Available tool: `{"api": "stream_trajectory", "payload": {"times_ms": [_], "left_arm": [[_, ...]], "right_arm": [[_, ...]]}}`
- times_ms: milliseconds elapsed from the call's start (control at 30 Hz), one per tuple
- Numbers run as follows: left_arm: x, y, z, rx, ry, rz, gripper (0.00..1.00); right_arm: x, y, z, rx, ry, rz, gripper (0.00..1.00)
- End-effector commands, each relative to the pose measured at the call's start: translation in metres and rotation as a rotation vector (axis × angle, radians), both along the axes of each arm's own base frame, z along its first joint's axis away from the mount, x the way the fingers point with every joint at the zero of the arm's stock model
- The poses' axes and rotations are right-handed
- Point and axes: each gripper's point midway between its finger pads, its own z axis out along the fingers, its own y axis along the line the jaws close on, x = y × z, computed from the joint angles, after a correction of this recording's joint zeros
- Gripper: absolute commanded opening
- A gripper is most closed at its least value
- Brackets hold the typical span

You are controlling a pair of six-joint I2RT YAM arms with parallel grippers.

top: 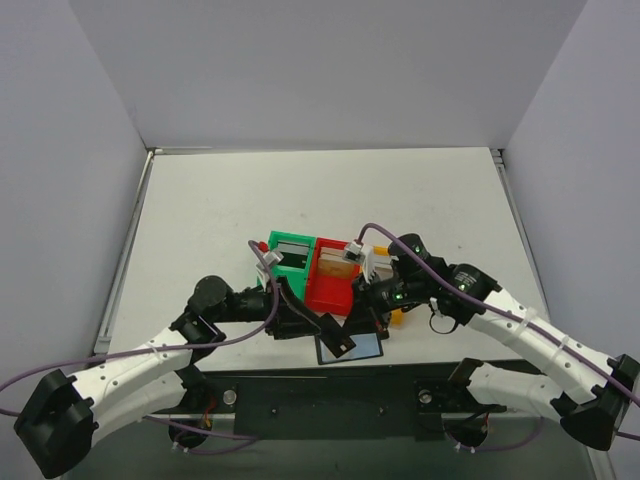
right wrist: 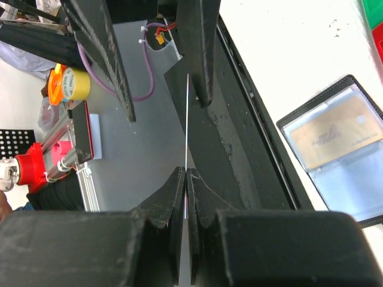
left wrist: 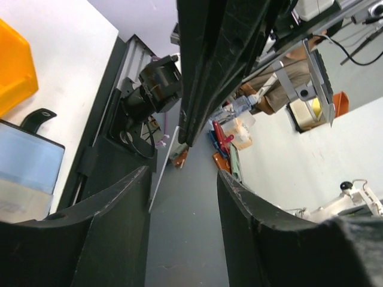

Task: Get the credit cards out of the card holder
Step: Place the credit card in the storage box.

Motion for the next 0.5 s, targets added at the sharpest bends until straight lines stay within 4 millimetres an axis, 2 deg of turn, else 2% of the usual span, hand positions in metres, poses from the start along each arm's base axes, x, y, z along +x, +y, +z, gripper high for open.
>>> {"api": "stream_trajectory", "payload": {"times_ms": [0,133,300,367,400,467], "left_arm": [[-0.0126,-0.008,0.0153,-0.025,-0.092,-0.047,0.56],[-0.016,-0.0114,0.0146,-0.02,-0.104,-0.058,0.4],[-0.0164,-0.0124,0.0147,-0.022,-0.107,-0.058,0.31],[-0.0159,-0.0124,0.0154,-0.025,-0.11,-0.053,0.2],[-0.0161,-0.0122,0.0136,-0.022,-0.107,-0.052,0.1],[-0.0148,-0.0111,0.0151,-0.031,-0.113,-0.037,0.0]], "right_arm": [[-0.0016,0.0053,0.0144,0.028,-0.032,0.046,0.0],[-0.0012,0.0059,0.0143,0.021,-0.035,0.055,0.0],[0.0006,0.0061,0.0122,0.008,-0.039,0.06,0.0],[0.0016,0.0064,0.0121,0.005,-0.041,0.06,0.0],[0.0025,0.0059,0.0117,0.001,-0.045,0.054,0.0],[0.0055,0.0062,0.0106,-0.005,-0.045,0.041,0.02]]}}
